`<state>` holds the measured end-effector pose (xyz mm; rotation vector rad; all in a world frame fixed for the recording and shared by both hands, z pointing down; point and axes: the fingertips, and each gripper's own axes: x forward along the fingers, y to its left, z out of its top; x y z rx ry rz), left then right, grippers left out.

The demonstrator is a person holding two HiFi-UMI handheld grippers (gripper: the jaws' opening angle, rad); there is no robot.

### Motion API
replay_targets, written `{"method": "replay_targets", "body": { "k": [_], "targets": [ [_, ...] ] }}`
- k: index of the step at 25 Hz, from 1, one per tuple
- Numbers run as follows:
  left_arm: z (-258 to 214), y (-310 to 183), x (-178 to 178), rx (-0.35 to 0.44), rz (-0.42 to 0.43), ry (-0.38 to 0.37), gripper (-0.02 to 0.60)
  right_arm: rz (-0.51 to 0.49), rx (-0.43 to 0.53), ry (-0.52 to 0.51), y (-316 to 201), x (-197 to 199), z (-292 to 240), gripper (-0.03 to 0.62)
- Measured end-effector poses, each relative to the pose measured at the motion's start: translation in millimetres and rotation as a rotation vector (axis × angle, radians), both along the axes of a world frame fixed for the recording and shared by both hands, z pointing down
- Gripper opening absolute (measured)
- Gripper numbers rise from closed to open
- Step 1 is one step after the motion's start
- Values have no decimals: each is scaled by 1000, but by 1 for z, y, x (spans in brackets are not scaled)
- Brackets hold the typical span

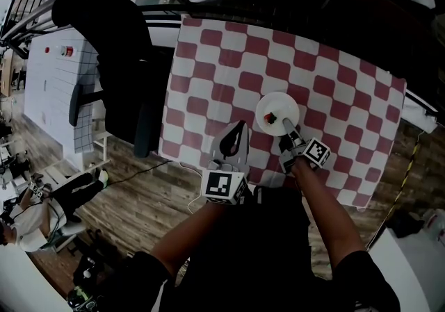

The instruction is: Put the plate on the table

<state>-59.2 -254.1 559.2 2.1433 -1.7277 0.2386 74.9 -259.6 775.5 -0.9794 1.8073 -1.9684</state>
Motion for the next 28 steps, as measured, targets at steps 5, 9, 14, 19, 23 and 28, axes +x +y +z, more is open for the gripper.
{"method": "replay_targets", "body": {
  "k": [5,9,14,19,23,28],
  "targets": [
    [-4,-1,-1,10,0,2,8,-32,-53,70,4,0,7,20],
    [-6,4,-5,4,-13,5,8,-38,-57,56,3,-4,7,21],
    [-7,11,-13,5,-17,-5,8,-64,-93,105,7,-6,10,25],
    [-11,19,-14,5,-16,-1,8,-127,-113,201,18,-13,12,76],
    [-12,26,-13,6,-8,-2,8,-175,-112,262,26,-16,12,127],
    [-17,33,-12,13,0,-7,8,-202,-109,333,34,-13,11,153]
  ]
}}
